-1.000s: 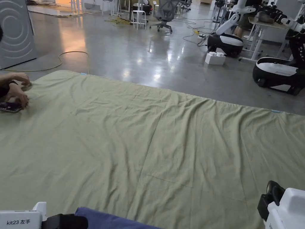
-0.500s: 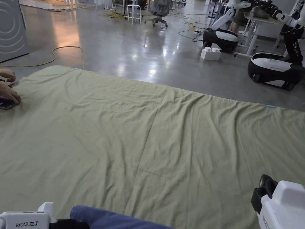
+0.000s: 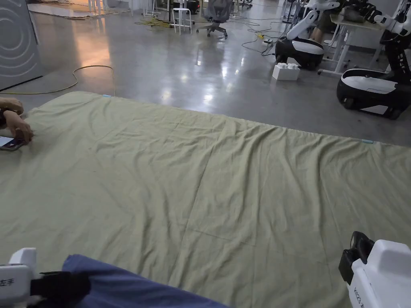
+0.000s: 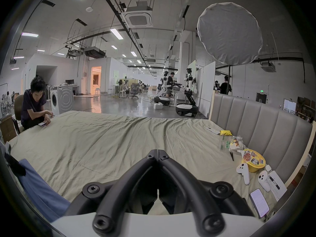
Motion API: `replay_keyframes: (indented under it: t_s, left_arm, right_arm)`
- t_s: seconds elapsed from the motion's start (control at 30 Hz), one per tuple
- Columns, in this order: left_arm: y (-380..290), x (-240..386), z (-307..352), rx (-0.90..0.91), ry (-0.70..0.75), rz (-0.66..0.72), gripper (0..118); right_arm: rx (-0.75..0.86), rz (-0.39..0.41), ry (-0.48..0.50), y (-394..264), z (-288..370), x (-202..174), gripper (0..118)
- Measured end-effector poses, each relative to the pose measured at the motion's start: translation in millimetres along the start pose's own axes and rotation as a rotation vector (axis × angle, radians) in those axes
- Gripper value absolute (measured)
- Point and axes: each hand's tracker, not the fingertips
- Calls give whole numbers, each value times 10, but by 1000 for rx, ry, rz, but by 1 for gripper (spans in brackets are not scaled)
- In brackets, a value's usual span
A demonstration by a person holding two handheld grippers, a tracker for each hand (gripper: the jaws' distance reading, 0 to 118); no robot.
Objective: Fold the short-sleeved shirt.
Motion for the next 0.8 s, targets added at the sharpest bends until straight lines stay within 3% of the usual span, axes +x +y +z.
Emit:
replay_keyframes:
  t_s: [0.27, 0.53, 0.8]
  left_arm:
    - [62, 348, 376, 26, 175, -135, 9]
    - [-140, 1049, 188, 4, -30, -99, 9]
    - [-467, 1671, -544, -105, -99, -160, 9]
  right_arm:
    - [3, -1, 24, -18, -27, -43, 1]
    - [0, -11, 34, -41, -27, -47, 1]
    - [-10, -14, 26, -92, 4, 0, 1]
